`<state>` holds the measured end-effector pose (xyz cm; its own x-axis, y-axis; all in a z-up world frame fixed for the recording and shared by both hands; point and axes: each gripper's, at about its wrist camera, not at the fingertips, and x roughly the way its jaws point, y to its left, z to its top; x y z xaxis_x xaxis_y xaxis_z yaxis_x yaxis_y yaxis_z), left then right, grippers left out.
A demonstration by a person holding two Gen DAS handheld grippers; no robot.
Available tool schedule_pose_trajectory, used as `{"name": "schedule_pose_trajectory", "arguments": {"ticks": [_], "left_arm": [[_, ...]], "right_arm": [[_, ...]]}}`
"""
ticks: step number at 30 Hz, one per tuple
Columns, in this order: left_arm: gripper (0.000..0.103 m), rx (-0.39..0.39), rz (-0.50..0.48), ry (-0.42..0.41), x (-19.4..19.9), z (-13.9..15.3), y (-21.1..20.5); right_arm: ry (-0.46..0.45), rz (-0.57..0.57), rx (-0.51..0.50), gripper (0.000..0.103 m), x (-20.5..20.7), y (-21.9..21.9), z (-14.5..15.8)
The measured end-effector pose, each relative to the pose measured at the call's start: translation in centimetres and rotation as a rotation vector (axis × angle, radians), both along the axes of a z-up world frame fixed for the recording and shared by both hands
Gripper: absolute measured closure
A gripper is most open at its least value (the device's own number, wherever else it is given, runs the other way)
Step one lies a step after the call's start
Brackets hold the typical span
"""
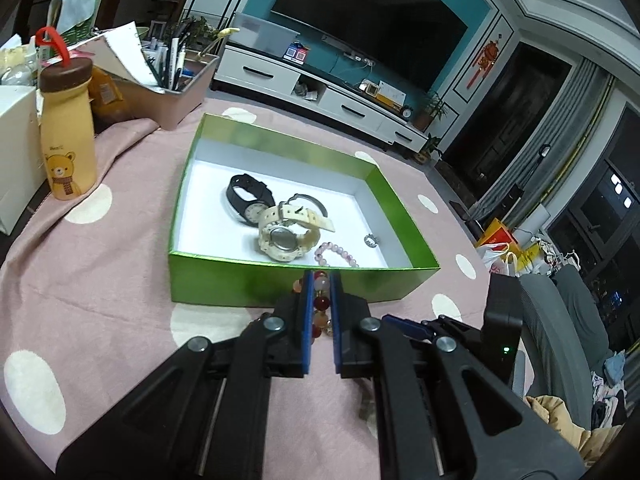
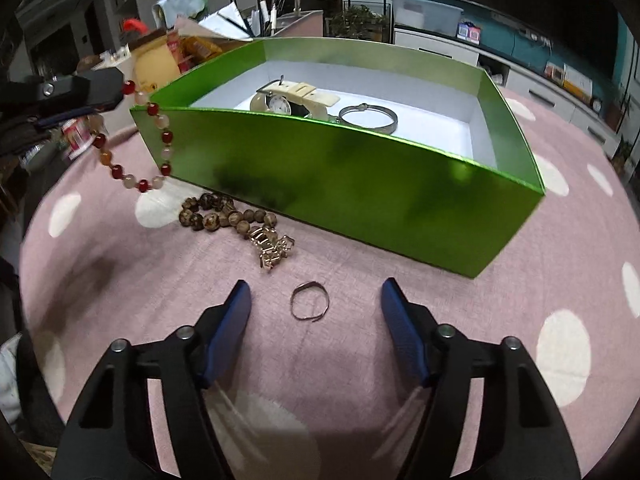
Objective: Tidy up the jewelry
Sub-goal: 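Grasp small silver ring with right tool while left tool holds bead bracelet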
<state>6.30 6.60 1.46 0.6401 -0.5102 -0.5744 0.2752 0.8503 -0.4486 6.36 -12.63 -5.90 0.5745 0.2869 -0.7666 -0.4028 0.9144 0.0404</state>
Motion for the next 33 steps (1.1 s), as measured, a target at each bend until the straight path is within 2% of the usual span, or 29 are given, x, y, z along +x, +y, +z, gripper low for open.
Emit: {"name": "schedule_pose_trajectory", "arguments": {"ticks": [4, 6, 7, 8, 11, 15, 16, 18, 26, 28, 29, 30, 31, 33], "left_arm": [[0.096, 0.000, 0.005, 0.010, -0.3, -0.5, 0.5], [0.096, 0.000, 0.008, 0.014, -0.4, -0.7, 0.7], [0.096, 0.002, 0.010, 0.017, -0.4, -0.8, 0.7], [0.096, 0.002, 0.013, 0.020, -0.4, -0.8, 0.8], [0.096, 0.003, 0.019, 0.024, -0.6, -0.9, 1.0], [0.096, 0.005, 0.019, 0.028, -0.8, -0.9, 1.0], [0.096, 0.004, 0.018, 0.028, -0.8, -0.9, 1.0], [0.096, 0.004, 0.014, 0.026, -1.0, -0.9, 1.0], [0.096, -0.001, 0.005, 0.030, -0.9, -1.1, 0.8], [0.096, 0.000, 0.005, 0.030, -0.9, -1.1, 0.8], [0.096, 0.001, 0.005, 0.032, -0.9, -1.2, 0.8], [0.096, 0.002, 0.006, 0.033, -1.0, -1.3, 0.8], [0.096, 0.003, 0.006, 0.034, -1.0, -1.3, 0.8], [0.096, 0.003, 0.007, 0.037, -0.9, -1.4, 0.8]], "right_arm": [[-0.006, 0.015, -0.022, 0.050, 0.1, 0.4, 0.1], [-0.008, 0.026, -0.021, 0.069, 0.2, 0.5, 0.2], [-0.010, 0.031, -0.023, 0.073, 0.1, 0.6, 0.3], [-0.010, 0.036, -0.021, 0.083, 0.0, 0.7, 0.3], [-0.017, 0.033, -0.024, 0.084, -0.2, 0.7, 0.3], [0.007, 0.034, 0.032, 0.083, -0.3, 0.0, 0.4], [0.010, 0.031, 0.049, 0.081, -0.3, -0.3, 0.5], [0.004, 0.010, 0.060, 0.059, -0.4, -0.9, 0.8], [0.013, 0.012, 0.060, 0.056, -0.8, -1.2, 0.7], [0.015, 0.027, 0.042, 0.057, -0.8, -0.6, 0.3], [0.002, 0.032, 0.024, 0.063, -1.0, -0.3, 0.2], [-0.015, 0.040, -0.012, 0.076, -1.1, 0.2, 0.2], [-0.014, 0.057, -0.007, 0.084, -1.1, 0.5, 0.3], [-0.016, 0.060, -0.015, 0.084, -1.2, 0.6, 0.4]]}}
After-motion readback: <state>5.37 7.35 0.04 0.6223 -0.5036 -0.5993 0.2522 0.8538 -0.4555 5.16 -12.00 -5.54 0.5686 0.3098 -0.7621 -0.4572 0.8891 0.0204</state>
